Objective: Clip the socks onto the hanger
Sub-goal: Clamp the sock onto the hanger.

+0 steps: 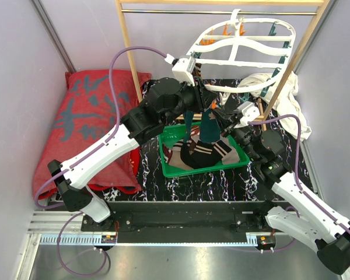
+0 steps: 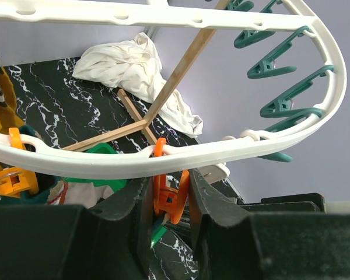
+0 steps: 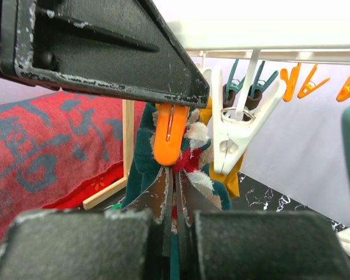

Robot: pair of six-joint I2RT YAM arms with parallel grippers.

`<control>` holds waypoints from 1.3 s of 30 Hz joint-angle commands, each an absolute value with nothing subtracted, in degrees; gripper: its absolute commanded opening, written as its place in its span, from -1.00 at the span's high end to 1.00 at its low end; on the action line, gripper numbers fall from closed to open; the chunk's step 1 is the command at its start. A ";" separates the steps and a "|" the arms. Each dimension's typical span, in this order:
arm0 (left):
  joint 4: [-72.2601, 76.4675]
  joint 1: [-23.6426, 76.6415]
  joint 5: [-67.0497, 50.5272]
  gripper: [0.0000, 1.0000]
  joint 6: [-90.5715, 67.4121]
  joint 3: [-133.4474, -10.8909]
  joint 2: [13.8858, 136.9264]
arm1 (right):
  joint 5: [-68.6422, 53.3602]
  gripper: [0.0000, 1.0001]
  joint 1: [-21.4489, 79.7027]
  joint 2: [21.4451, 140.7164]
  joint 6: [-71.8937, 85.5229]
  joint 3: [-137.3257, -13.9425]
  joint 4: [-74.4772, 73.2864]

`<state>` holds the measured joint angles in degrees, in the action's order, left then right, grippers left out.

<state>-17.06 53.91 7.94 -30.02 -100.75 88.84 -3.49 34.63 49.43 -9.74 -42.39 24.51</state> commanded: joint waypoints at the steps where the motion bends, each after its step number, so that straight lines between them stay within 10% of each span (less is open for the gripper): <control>1: -15.64 53.96 9.84 1.00 -27.51 -100.37 87.36 | -2.81 0.99 35.07 47.81 -8.96 -46.32 28.13; 12: -15.38 53.96 7.21 0.81 -29.18 -100.72 87.98 | -3.51 0.97 35.07 48.25 -8.26 -46.49 28.21; 20: -15.38 53.96 8.35 -0.11 -28.13 -100.46 86.84 | -2.81 0.80 35.07 48.25 -8.09 -46.58 28.13; 29: -15.47 53.35 10.10 -0.61 -26.02 -98.79 82.89 | -0.88 -0.11 35.07 46.59 -8.09 -46.32 23.92; 39: -15.47 48.96 17.31 -0.98 -20.92 -81.95 68.66 | 4.56 -0.67 35.07 36.76 -7.12 -43.16 10.82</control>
<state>-17.08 51.68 12.64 -23.59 -88.58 74.85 0.23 34.79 41.28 -7.53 -43.79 16.25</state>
